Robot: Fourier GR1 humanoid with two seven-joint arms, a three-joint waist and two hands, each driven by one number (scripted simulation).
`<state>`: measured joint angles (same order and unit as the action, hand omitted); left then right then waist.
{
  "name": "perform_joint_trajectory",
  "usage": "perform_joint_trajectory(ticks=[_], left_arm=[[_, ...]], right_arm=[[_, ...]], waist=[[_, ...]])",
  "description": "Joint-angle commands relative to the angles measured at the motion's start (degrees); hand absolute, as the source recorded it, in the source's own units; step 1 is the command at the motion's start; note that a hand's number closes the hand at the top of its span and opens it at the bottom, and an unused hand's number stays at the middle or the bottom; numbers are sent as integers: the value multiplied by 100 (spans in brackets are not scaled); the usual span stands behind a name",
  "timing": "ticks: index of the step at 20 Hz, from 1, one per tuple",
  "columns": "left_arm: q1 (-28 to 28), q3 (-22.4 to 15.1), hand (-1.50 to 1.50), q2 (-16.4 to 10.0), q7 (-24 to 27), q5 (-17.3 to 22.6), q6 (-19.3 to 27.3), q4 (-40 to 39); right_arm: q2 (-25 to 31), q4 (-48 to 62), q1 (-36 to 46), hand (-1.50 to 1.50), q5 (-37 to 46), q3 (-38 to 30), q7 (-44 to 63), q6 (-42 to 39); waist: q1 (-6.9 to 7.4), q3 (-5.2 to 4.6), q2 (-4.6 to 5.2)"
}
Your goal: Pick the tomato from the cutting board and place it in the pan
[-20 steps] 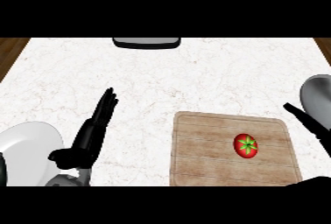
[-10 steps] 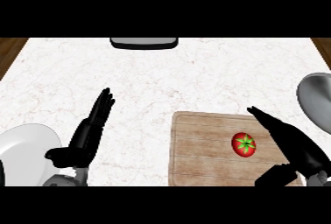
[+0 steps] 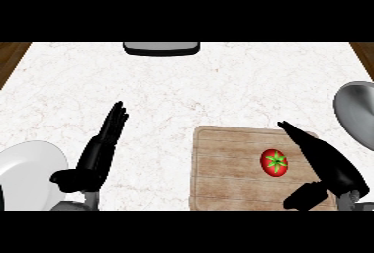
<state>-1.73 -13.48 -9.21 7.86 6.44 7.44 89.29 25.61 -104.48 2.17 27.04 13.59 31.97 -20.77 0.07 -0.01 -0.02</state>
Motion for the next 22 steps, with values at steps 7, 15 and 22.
perform_joint_trajectory(ticks=[7,15,22], left_arm=[[412,-9,0,267,25,-233,-247,317],[254,297,0,275,-186,-310,-465,363],[44,424,0,318,-394,-309,-412,335]], right_arm=[[-850,936,311,-150,794,-31,-425,254],[-1027,1816,449,-150,1146,-275,-861,147],[-708,2236,628,150,1622,0,-1645,94]], waist=[[16,1,1],[6,1,0],[6,1,1]])
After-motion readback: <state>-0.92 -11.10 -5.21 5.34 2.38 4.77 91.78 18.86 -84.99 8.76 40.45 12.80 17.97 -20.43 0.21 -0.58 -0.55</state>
